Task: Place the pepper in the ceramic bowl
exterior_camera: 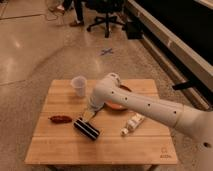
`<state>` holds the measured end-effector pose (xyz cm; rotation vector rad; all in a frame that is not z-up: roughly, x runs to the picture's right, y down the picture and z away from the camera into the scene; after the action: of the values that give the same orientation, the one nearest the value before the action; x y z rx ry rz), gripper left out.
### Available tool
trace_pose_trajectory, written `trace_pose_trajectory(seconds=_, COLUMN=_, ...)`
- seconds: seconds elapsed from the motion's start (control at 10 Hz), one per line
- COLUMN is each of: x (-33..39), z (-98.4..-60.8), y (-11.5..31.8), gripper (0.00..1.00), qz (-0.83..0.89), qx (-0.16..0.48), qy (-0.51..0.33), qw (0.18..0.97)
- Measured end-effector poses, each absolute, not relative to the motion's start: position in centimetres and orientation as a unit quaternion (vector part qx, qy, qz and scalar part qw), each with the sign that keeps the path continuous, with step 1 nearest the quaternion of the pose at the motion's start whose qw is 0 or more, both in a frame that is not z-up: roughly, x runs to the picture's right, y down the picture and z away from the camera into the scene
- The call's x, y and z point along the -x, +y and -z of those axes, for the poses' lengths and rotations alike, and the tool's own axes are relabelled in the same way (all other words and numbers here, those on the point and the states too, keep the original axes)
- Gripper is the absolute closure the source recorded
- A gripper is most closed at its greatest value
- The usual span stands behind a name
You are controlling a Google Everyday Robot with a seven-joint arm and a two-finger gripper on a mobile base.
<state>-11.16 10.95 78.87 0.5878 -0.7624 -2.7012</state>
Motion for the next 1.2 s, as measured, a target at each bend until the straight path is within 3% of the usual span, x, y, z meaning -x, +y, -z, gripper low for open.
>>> trace_pose_trajectory(seconds=0.6, x=16.5, z=-80.2, y=14.9, gripper=0.2, qz=0.923, qx=-0.221, qy=-0.283, qw=0.135)
trace_pose_trajectory(seconds=1.2, x=18.6, z=-81.3, y=15.6, gripper=0.2, qz=0.92, qx=-0.232, qy=-0.289, qw=0.13)
